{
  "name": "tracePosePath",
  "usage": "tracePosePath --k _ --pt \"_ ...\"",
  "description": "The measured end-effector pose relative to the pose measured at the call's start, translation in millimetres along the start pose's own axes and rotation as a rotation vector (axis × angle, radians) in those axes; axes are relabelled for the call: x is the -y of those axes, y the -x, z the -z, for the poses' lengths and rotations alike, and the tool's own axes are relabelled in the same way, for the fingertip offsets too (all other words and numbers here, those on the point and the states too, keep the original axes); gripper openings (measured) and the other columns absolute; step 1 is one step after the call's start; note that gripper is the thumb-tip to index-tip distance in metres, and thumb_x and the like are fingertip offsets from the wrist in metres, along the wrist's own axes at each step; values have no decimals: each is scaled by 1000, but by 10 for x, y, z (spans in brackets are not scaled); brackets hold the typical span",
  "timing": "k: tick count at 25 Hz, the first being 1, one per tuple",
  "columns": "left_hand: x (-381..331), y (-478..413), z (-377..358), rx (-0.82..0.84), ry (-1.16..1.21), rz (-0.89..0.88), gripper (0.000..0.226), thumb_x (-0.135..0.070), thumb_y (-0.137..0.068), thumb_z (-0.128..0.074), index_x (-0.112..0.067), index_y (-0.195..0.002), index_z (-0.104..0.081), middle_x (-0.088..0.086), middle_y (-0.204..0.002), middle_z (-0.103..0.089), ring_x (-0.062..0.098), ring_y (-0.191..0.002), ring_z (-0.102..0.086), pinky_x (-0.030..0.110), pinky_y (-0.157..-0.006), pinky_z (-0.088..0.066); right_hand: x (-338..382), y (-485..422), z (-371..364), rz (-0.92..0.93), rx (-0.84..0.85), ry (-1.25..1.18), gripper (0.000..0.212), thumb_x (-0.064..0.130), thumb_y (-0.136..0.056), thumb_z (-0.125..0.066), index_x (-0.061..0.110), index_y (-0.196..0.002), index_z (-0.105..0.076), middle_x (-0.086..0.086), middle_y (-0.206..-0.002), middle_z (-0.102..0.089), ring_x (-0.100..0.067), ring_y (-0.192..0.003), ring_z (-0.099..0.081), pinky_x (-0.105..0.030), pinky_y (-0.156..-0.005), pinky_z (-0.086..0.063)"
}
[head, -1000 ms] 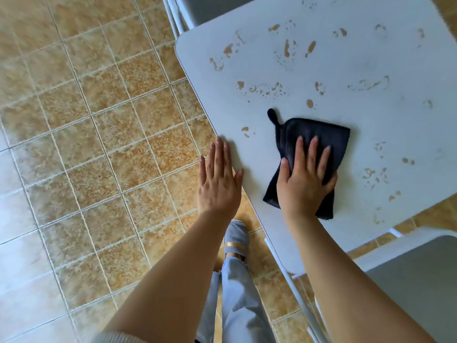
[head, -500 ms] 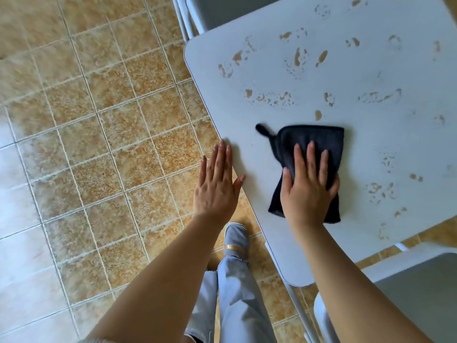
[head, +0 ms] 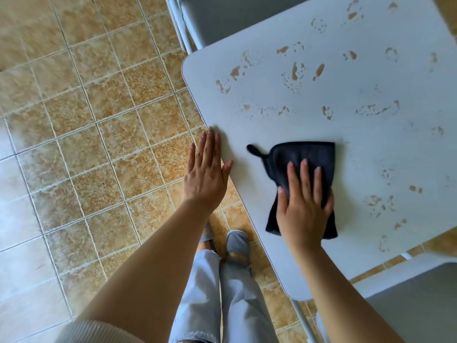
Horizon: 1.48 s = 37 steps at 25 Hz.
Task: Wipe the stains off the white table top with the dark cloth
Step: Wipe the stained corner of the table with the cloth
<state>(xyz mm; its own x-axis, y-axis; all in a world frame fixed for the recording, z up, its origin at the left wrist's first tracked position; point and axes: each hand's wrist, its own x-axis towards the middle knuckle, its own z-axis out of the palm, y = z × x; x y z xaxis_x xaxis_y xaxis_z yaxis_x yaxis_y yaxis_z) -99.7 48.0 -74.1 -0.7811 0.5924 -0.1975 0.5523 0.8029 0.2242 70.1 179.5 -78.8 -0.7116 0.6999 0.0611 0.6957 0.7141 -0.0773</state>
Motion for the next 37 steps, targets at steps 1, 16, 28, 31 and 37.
tracePosePath --k 1,16,28,31,37 --pt "20 -41 4 -1 -3 -10 66 -47 -102 -11 -10 -155 0 4 -162 7 16 -149 10 38 -121 2 -21 -124 -12 -72 0 -1 52 43 -102 -43 29 -153 -37 1 -162 -32 -25 -150 -29 -56 -111 -30" --pt "229 -372 67 -4 -1 -87 66 -46 -104 -17 -10 -155 1 6 -162 7 17 -149 10 37 -122 2 202 -371 -38 -42 -40 18 49 42 -104 -41 30 -152 -39 2 -161 -34 -24 -149 -30 -55 -112 -33" --pt "332 -399 135 26 58 -139 63 -41 -103 -13 -8 -154 -1 7 -162 5 13 -148 10 34 -121 4 1159 -793 -201 -66 -30 -73 51 44 -105 -38 29 -154 -36 3 -162 -32 -25 -151 -27 -55 -114 -29" --pt "337 -426 146 33 45 -125 62 -40 -104 -14 -8 -154 1 7 -162 9 15 -148 12 36 -121 4 846 -386 -85 26 12 -27 52 44 -106 -35 30 -156 -30 4 -164 -26 -22 -152 -22 -52 -117 -27" --pt "380 -456 120 8 27 -139 61 -38 -103 -21 -7 -155 -6 9 -162 1 18 -149 5 38 -122 -1 488 -700 -79 -297 10 -6 53 43 -102 -37 28 -153 -36 2 -162 -30 -24 -151 -26 -58 -113 -30"
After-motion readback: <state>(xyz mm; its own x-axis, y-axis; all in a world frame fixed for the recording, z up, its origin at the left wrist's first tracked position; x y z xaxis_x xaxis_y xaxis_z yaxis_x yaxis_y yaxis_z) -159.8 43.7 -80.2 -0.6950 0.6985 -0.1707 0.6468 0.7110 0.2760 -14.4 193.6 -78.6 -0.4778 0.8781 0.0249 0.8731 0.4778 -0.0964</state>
